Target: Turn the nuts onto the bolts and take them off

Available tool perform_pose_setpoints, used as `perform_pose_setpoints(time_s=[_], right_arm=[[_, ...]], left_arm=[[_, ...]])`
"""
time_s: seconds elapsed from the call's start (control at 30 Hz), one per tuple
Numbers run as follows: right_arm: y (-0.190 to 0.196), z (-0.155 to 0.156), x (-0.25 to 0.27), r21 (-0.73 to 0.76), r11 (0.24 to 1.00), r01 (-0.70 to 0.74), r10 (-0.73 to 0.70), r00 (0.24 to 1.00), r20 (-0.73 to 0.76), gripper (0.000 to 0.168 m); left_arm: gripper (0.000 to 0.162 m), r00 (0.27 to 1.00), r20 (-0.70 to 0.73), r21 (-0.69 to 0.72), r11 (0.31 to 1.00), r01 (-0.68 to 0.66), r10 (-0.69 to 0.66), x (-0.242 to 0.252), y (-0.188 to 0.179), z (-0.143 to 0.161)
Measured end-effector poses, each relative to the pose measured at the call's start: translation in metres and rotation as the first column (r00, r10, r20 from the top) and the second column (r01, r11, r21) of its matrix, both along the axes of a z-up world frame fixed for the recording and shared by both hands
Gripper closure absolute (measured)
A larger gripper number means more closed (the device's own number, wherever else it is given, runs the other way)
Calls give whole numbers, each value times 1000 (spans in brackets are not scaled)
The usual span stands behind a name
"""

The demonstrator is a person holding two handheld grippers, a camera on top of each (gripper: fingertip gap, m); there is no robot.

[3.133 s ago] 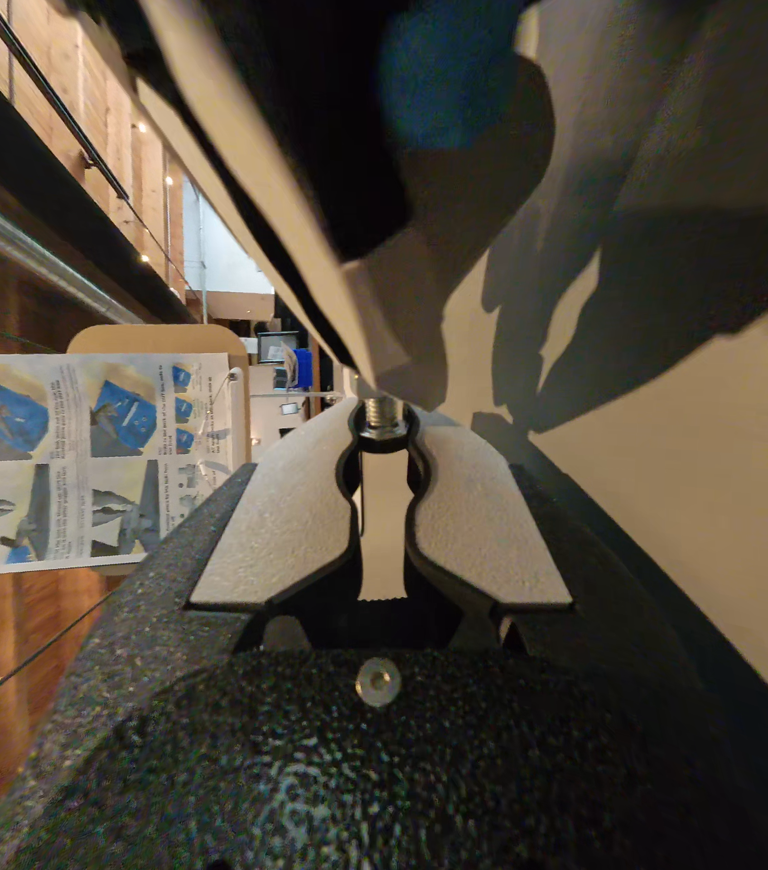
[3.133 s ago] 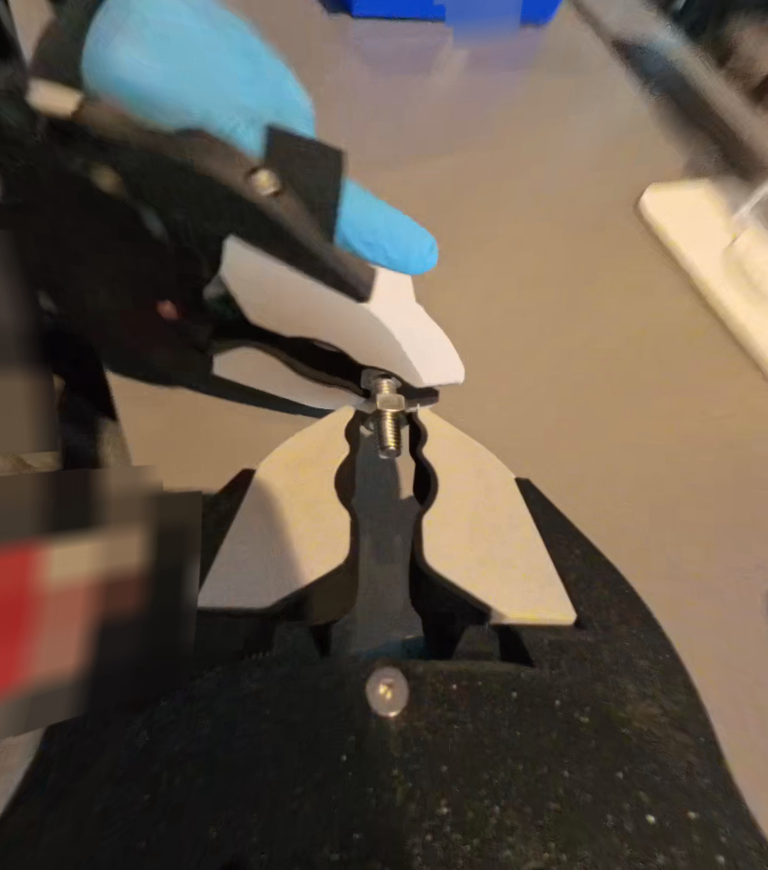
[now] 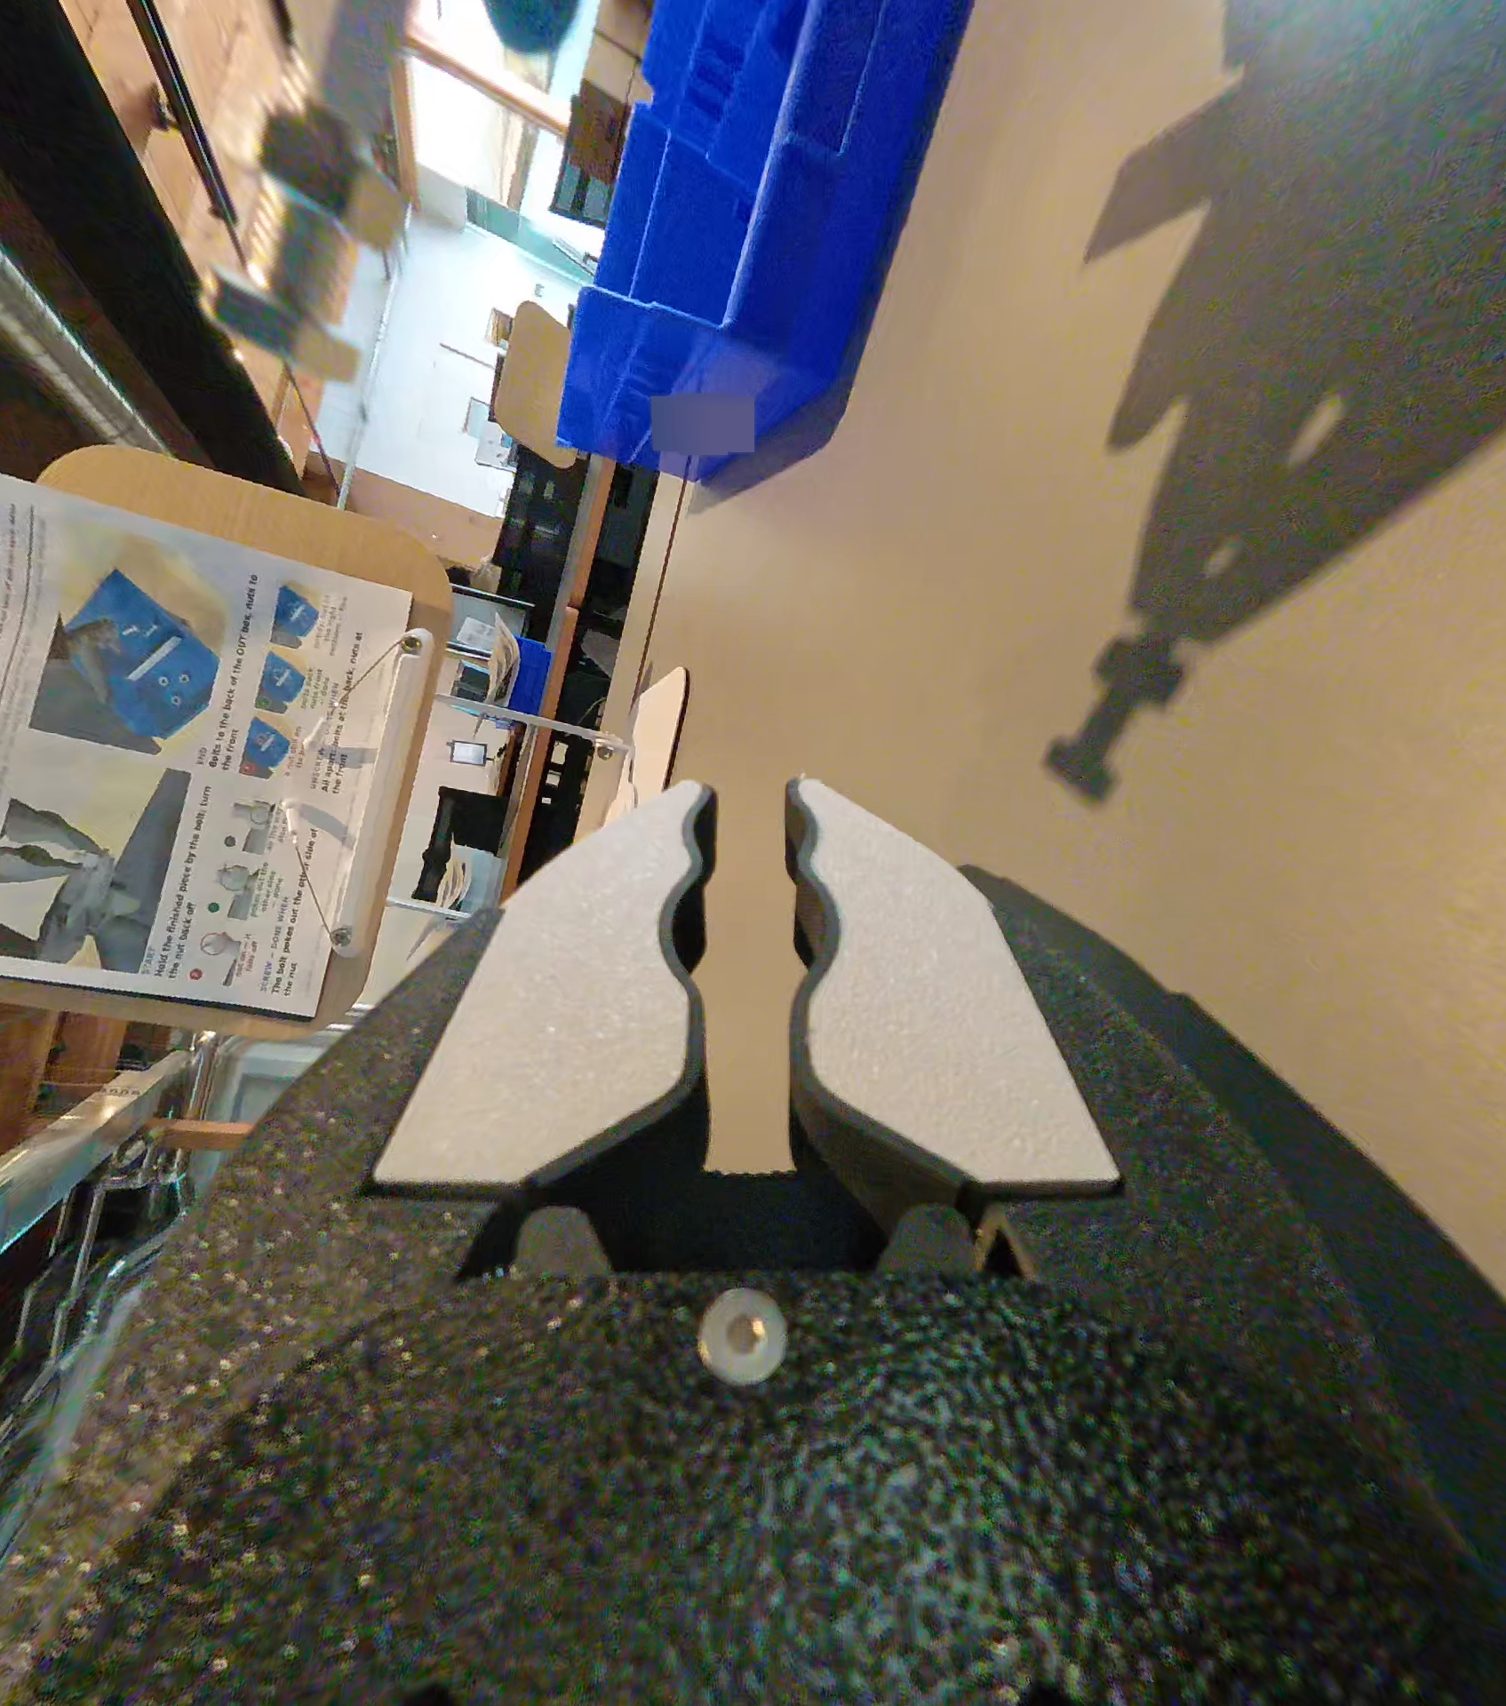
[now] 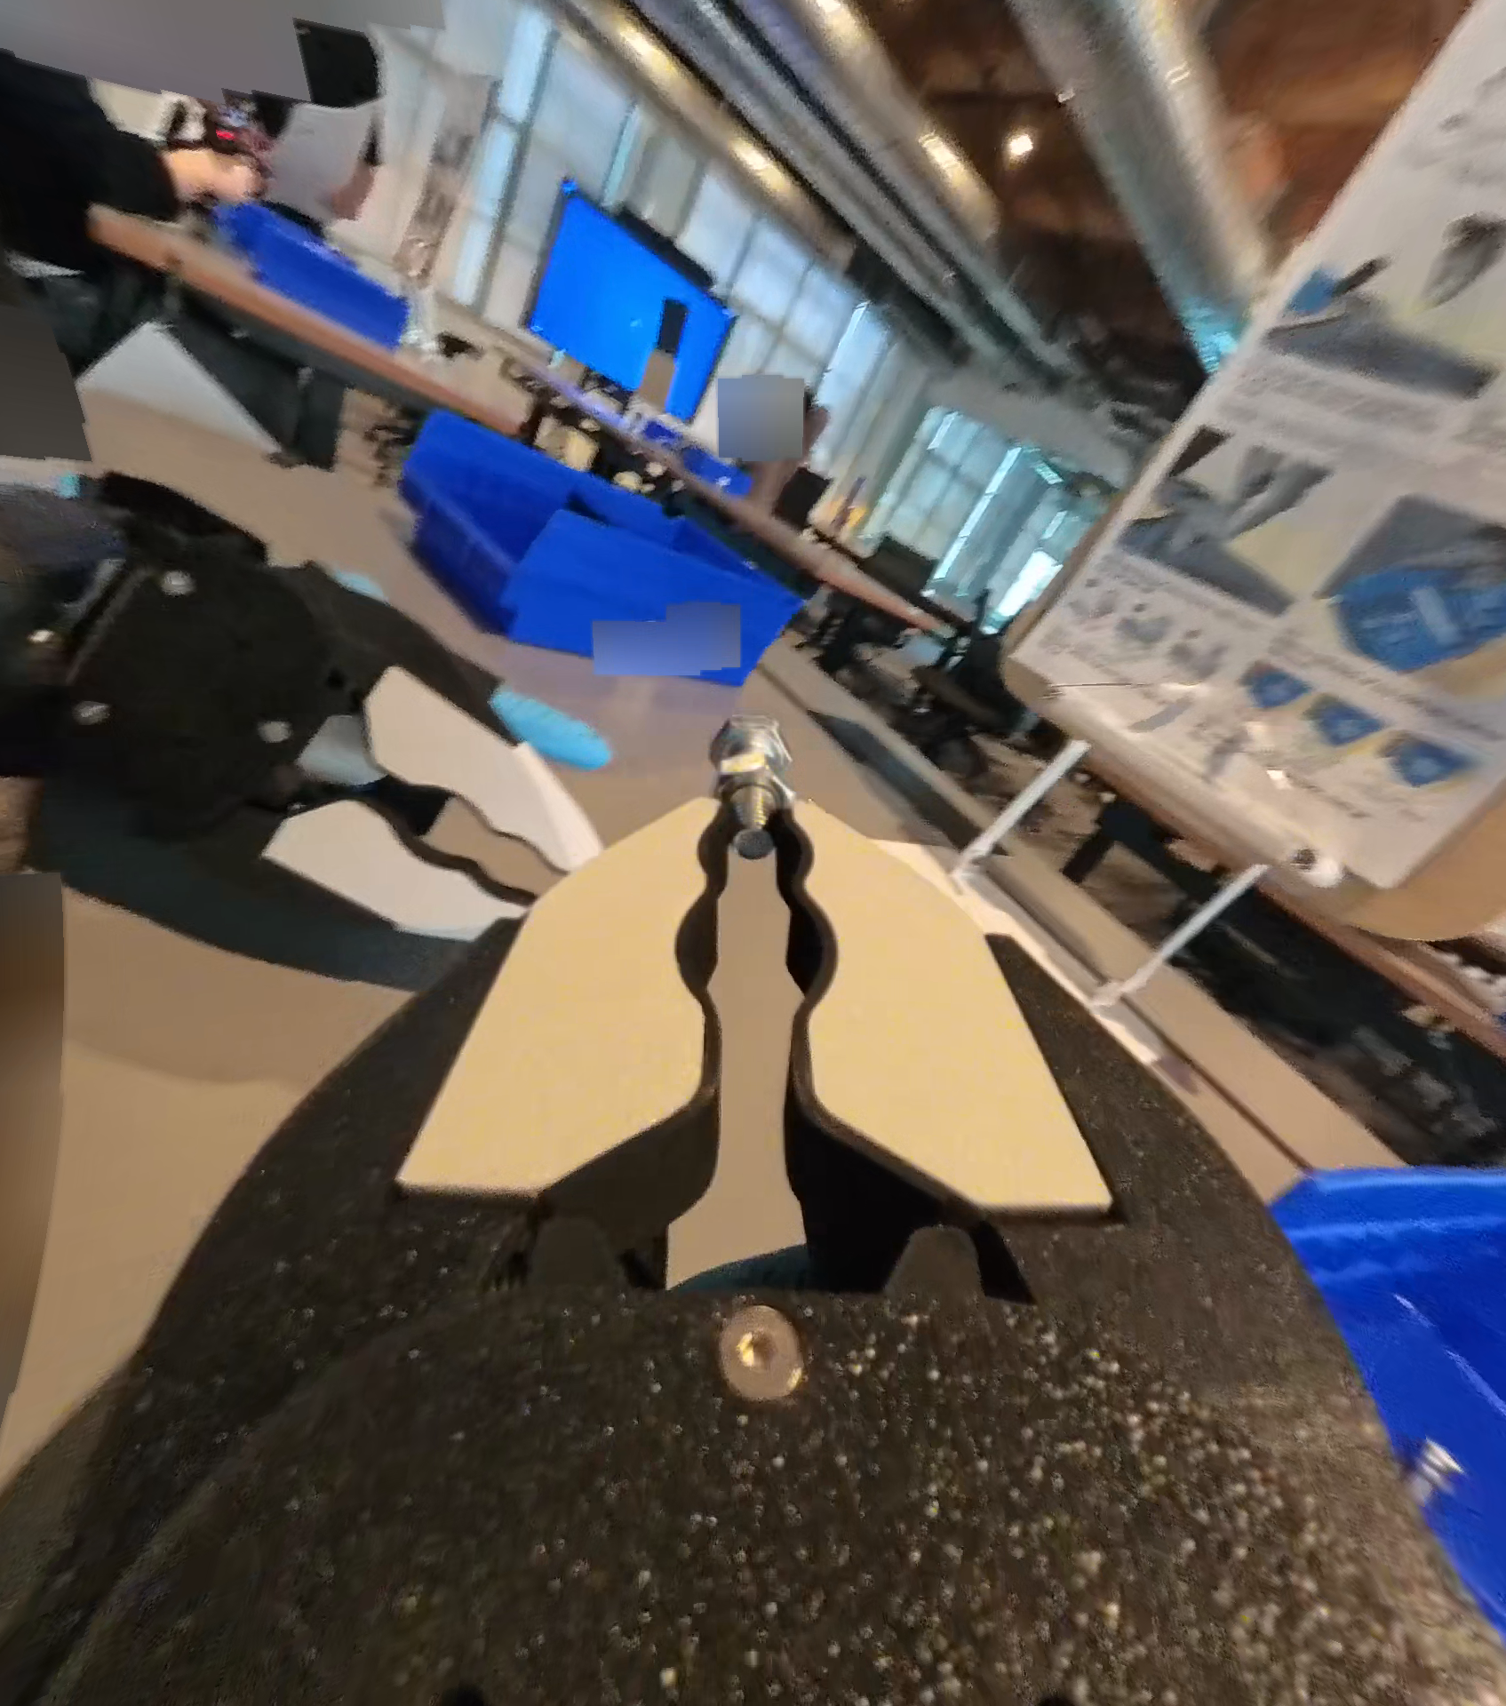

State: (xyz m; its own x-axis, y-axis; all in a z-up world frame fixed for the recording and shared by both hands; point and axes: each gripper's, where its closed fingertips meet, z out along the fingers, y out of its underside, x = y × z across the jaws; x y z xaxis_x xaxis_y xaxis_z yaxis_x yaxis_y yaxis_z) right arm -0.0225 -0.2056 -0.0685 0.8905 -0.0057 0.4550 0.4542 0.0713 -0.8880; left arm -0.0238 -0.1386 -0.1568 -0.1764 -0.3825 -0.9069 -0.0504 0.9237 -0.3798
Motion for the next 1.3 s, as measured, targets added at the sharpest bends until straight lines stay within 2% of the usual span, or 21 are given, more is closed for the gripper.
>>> perform_pose_setpoints(time_s=[0.13, 0.33, 0.43, 0.53, 0.63, 0.73, 0.83, 0.93, 1.07, 1.3], right_arm=[[-11, 15, 20, 79, 992, 98, -98, 995, -2, 159], [-18, 18, 43, 87, 973, 215, -217, 976, 10, 159], [-27, 25, 80, 45, 923, 383, -385, 922, 37, 159], [-46, 31, 144, -102, 837, 537, -541, 841, -10, 159], [-55, 20, 213, -325, 746, 581, -643, 755, -127, 159], [-54, 0, 270, -483, 672, 562, -714, 664, -221, 159], [-46, -25, 305, -608, 584, 538, -774, 595, -216, 159], [-45, -42, 331, -658, 465, 592, -830, 550, -92, 159], [-36, -60, 346, -688, 440, 578, -836, 543, -79, 159], [-38, -86, 364, -718, 352, 600, -858, 514, 9, 159]], left_arm=[[150, 1000, 1, -2, 1000, -10, 10, 0, 1, 0], [152, 1000, -5, 8, 1000, -9, 9, 0, 0, -2], [152, 1000, -3, 5, 1000, -12, 12, 0, 1, -1], [152, 1000, -3, -1, 1000, -14, 14, 0, 1, -1], [153, 1000, -3, 2, 1000, -13, 13, 1, 0, -1], [153, 1000, -2, 4, 1000, -15, 15, 0, 0, -1], [153, 1000, -2, 1, 1000, -14, 14, 0, 0, -1], [153, 1000, 0, -2, 1000, -9, 9, 0, -1, -1], [153, 1000, 1, -8, 1000, 0, 0, -1, -2, -1], [154, 1000, 6, -9, 1000, 3, -3, -2, -2, 0]])
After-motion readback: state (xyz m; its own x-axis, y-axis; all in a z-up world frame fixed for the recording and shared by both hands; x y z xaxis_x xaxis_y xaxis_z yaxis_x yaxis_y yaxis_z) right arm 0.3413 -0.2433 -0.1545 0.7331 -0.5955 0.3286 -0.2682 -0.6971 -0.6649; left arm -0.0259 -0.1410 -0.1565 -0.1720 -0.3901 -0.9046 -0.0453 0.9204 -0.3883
